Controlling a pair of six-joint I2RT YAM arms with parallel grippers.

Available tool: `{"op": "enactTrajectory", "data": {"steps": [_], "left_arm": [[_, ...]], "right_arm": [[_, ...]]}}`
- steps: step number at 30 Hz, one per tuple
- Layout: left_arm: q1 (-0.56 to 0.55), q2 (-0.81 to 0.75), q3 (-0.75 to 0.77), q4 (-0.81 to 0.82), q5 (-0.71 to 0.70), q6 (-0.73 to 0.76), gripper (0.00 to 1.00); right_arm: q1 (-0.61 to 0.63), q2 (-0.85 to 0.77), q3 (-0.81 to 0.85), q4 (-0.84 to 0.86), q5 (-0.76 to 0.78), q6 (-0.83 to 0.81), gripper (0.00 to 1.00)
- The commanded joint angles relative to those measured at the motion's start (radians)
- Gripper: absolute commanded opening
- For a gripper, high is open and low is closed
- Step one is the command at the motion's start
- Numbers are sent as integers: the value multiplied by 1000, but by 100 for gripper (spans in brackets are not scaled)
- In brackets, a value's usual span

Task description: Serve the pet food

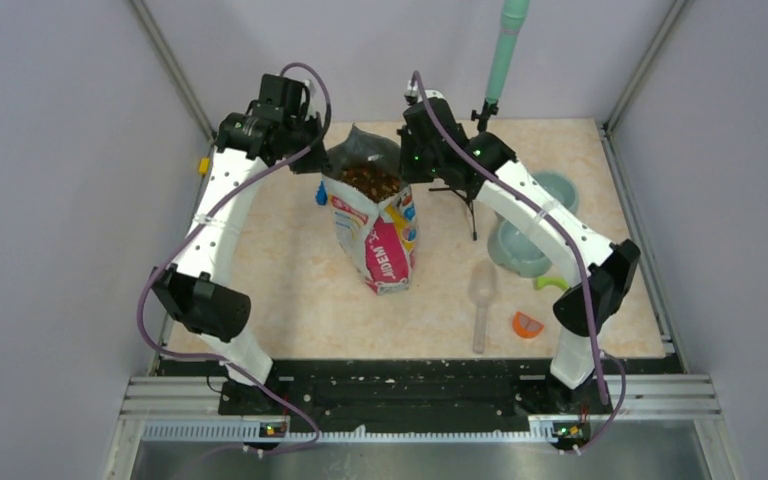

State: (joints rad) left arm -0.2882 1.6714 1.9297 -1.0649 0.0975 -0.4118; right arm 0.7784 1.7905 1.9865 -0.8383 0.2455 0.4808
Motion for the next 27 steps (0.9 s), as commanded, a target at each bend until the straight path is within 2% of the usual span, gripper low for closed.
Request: {"op": "enactTrajectory", "data": {"steps": [1,6,11,13,16,17,20,21,23,27], "left_arm": [[29,-5,282,124,3,20,0],[29,20,342,149,61,6,0],[20,27,280,105,140,30,0],[-1,3,205,89,112,61,0],[-80,-40,149,48,-45,123,0],[-100,-49,149,35,-73,135,5],[-150,-55,179,-26,-135,148,53],[-167,-53,188,-49,-152,149,67],[-205,-45,198,-90,-193,140,79],[-269,-44,167,-113,-283,107,82]], "right_arm": [[-7,-46,82,123,-144,61,0],[37,-97,-45,237,-282,148,0],[53,-122,-170,245,-253,166,0],[53,-152,-263,266,-214,158,0],[45,-197,-373,279,-196,167,0],[44,-208,-398,286,-202,169,0],[44,-232,-440,308,-213,169,0],[44,-237,-446,313,-218,165,0],[44,-244,-460,334,-225,157,0],[44,-242,-455,346,-219,149,0]]}}
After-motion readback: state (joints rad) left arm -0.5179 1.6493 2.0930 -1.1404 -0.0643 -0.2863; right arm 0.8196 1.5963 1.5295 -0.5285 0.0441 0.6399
